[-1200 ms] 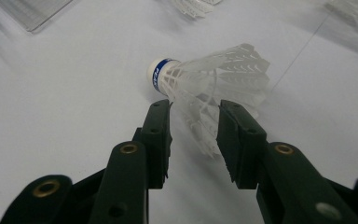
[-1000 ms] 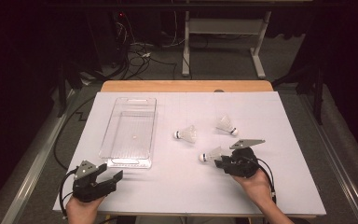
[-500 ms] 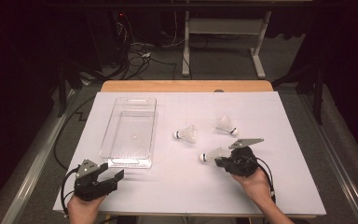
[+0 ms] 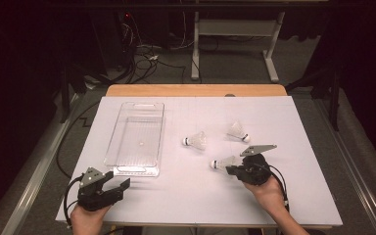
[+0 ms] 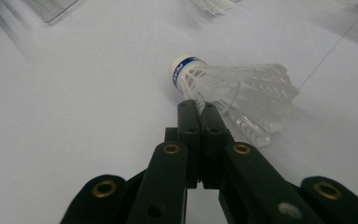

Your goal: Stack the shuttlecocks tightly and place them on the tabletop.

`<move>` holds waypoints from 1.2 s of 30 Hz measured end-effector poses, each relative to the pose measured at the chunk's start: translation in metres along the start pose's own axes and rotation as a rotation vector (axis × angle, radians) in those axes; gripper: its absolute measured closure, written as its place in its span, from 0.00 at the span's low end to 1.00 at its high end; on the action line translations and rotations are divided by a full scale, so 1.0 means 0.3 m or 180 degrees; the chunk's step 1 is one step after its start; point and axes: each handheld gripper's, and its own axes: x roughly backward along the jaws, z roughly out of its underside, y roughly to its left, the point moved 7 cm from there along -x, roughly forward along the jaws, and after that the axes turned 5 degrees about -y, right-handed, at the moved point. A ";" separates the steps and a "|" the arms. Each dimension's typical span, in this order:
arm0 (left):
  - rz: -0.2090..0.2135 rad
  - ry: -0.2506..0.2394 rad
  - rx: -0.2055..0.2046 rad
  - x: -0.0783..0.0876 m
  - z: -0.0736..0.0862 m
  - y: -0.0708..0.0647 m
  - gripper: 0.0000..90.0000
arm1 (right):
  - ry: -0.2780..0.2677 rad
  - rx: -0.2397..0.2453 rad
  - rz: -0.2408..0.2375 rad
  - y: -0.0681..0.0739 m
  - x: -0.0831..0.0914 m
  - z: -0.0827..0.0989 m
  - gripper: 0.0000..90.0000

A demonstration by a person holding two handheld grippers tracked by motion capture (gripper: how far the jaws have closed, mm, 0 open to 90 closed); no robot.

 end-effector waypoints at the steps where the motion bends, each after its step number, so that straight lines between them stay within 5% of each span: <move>1: 0.0000 -0.0001 0.0002 0.000 0.000 0.000 0.35 | -0.0001 0.0004 -0.0004 0.001 0.001 0.000 1.00; 36: 0.0003 0.0014 -0.0007 -0.006 -0.001 0.002 0.35 | -0.0098 -0.0093 -0.0046 -0.040 0.004 -0.075 1.00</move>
